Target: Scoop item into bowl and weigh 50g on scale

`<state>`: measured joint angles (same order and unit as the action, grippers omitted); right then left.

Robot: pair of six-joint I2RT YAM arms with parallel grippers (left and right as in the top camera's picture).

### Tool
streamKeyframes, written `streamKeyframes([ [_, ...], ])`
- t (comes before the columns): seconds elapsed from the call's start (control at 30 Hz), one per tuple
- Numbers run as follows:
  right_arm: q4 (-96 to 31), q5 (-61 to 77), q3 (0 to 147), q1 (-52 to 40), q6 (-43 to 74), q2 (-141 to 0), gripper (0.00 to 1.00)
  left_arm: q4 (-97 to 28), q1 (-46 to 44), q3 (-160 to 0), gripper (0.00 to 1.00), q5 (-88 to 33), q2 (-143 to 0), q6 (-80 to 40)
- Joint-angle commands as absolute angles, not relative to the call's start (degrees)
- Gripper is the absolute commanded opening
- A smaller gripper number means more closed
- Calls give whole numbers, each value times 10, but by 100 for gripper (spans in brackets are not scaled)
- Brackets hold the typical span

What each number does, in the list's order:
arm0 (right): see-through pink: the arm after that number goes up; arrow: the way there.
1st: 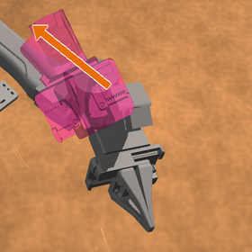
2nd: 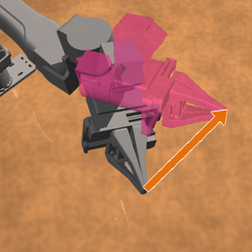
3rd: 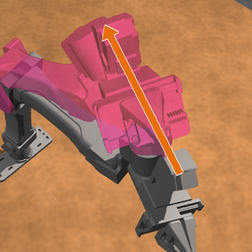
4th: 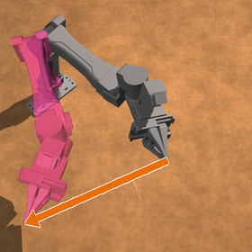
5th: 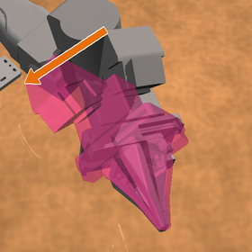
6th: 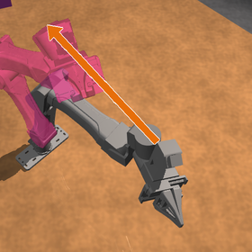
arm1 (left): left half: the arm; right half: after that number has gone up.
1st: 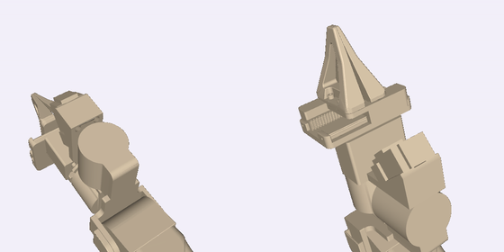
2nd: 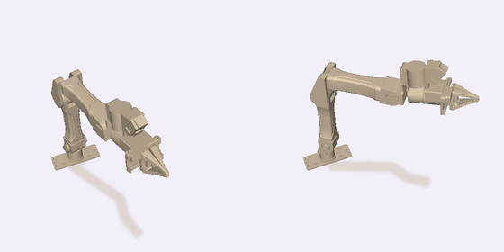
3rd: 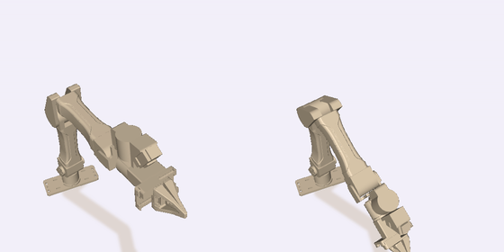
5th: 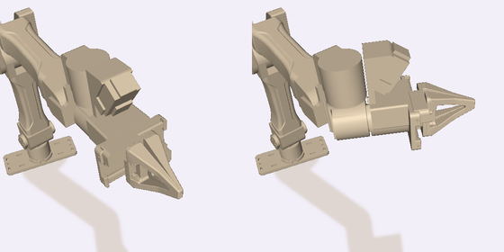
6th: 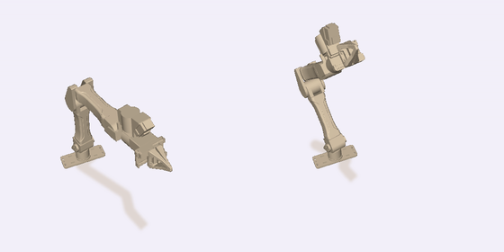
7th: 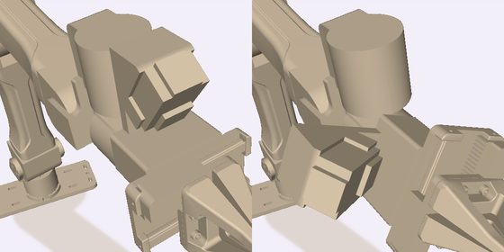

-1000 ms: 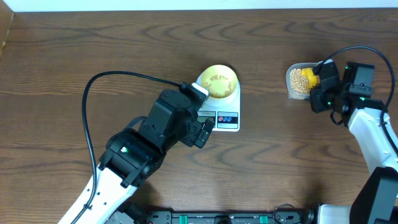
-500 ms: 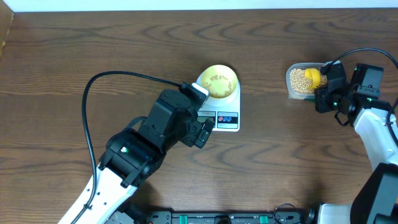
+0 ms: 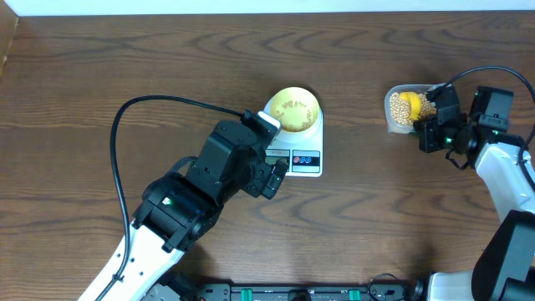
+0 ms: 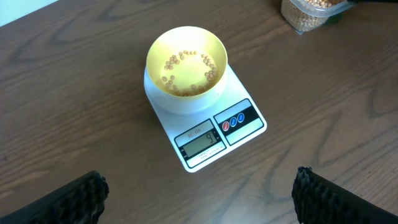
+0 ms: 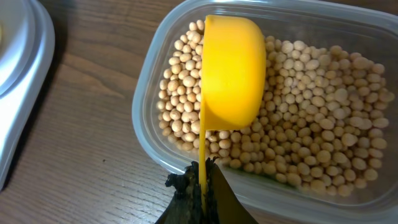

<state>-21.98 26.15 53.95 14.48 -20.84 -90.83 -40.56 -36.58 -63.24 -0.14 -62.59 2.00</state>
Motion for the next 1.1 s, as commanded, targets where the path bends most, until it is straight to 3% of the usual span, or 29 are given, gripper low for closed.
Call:
streamKeyframes([
  [0.0, -218, 283, 545, 161, -190, -912, 1, -407, -363, -632, 97, -9, -628, 30],
  [0.37, -218, 364, 545, 215, -131, -913, 1, -407, -363, -632, 97, -9, -628, 30],
  [0.67, -218, 512, 545, 281, -123, -913, 1, -407, -363, -632, 97, -9, -628, 30],
  [1.07, -207, 636, 545, 303, -114, -913, 1, -407, -363, -632, 97, -9, -628, 30],
])
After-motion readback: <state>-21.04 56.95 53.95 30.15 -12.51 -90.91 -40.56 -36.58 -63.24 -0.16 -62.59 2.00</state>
